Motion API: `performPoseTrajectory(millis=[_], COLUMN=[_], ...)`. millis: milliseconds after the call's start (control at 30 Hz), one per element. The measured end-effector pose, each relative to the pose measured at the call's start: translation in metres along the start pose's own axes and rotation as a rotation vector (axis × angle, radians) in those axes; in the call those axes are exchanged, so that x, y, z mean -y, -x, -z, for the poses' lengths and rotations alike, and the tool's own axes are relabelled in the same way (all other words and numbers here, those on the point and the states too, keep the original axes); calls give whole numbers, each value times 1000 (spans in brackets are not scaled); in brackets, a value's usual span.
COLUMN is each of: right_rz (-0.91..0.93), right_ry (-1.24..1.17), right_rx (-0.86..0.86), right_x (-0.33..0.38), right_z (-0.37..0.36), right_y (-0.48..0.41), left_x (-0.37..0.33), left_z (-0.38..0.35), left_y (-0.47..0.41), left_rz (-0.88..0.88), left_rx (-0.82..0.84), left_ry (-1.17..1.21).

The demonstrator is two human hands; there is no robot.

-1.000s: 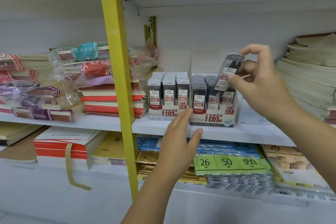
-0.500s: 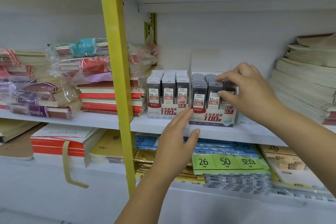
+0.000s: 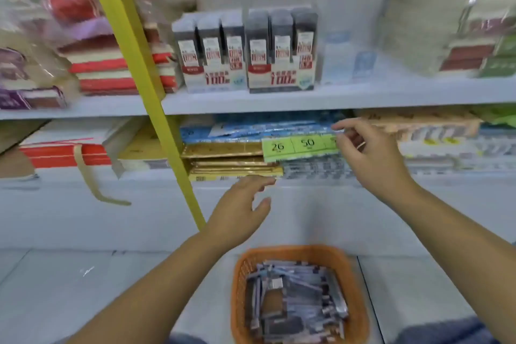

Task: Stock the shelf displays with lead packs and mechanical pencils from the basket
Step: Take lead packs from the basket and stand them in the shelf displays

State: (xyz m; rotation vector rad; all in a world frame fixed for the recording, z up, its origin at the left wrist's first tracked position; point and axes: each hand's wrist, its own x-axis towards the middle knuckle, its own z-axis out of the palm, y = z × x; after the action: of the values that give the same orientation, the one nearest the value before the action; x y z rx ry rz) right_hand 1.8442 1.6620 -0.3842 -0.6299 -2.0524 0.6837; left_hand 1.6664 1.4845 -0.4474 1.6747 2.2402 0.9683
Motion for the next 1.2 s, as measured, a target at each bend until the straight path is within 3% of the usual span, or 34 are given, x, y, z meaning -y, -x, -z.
performPoseTrajectory(millis=[100, 200, 400, 533, 767, 900, 1067, 1200], right_rz=[-278, -521, -839, -847, -922, -929, -821, -705], right_ry=[10, 60, 164, 257, 343, 369, 427, 323], right_rx=[147, 274, 565, 631, 448, 431, 455, 451], right_x=[-59, -118, -197, -226, -239, -241, -240, -236], right_z=[-24, -56, -115, -139, -174, -178, -176, -178], right_y=[65, 128, 223, 253, 285, 293, 289, 280], left_x=[36, 68, 123, 155, 165, 165, 160, 162], left_z=[-51, -104, -187, -225, -259, -268, -274, -276], left_y=[29, 52, 84, 103, 105, 104, 107, 106], left_rz=[134, 291, 499, 712, 857, 930, 995, 1022], left_rx=[251, 384, 425, 473, 301, 226, 145, 101], left_ry=[-41, -1, 131, 139, 193, 157, 155, 203])
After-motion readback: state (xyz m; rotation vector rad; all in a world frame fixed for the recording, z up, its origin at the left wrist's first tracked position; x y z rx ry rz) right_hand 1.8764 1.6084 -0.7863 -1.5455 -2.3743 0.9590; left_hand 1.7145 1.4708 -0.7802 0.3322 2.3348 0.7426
